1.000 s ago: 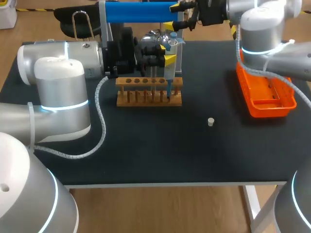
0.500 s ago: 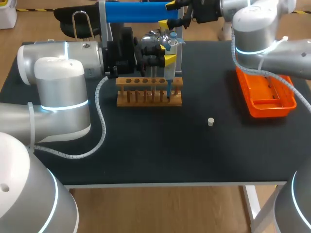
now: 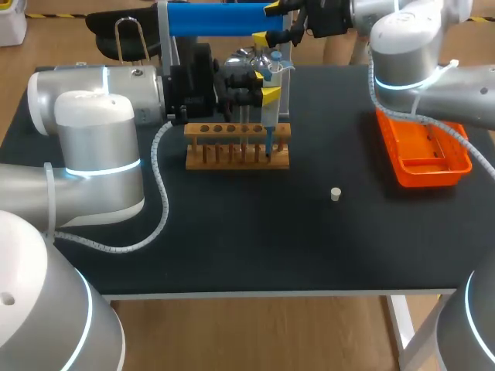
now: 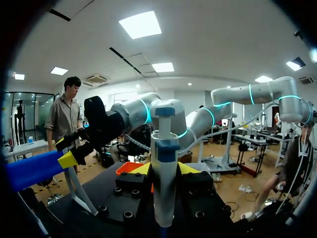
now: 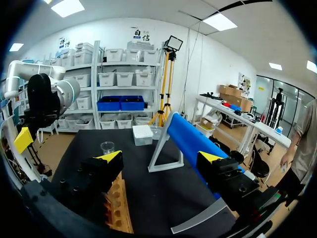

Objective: Invert the test tube, pick up the pipette, mount the tip to pipette, aspirate from beaker and dispense into the tube, eject the tip, return the pipette, and cap with the stopper.

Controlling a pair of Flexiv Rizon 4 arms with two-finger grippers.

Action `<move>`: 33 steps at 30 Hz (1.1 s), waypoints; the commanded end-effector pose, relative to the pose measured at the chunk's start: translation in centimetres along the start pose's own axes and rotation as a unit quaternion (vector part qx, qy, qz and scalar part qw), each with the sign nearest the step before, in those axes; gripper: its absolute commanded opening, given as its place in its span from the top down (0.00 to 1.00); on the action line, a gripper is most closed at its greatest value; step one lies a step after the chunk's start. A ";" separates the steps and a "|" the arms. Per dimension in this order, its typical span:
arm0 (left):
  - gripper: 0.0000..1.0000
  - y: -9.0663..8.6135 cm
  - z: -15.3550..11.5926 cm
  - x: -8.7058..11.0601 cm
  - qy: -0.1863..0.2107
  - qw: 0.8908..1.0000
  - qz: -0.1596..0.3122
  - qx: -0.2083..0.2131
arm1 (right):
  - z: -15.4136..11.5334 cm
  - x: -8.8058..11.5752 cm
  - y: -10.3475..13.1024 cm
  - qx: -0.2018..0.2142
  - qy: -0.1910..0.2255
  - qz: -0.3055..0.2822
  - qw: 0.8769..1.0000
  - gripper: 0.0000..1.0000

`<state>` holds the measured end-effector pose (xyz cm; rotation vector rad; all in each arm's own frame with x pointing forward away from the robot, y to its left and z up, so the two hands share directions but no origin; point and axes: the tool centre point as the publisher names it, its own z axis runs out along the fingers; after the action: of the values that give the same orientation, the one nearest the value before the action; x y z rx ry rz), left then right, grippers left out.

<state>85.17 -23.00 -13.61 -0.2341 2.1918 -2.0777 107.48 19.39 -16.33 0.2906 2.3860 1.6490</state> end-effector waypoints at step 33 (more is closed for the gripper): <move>1.00 0.8 -6.4 -1.8 -0.084 0.996 -0.011 -0.034 | -0.1 0.1 0.0 0.000 -0.001 0.000 1.000 0.00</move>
<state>87.21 -18.88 -14.82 -0.3992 2.1878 -1.9332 107.45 19.41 -16.33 0.2929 2.3843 1.6483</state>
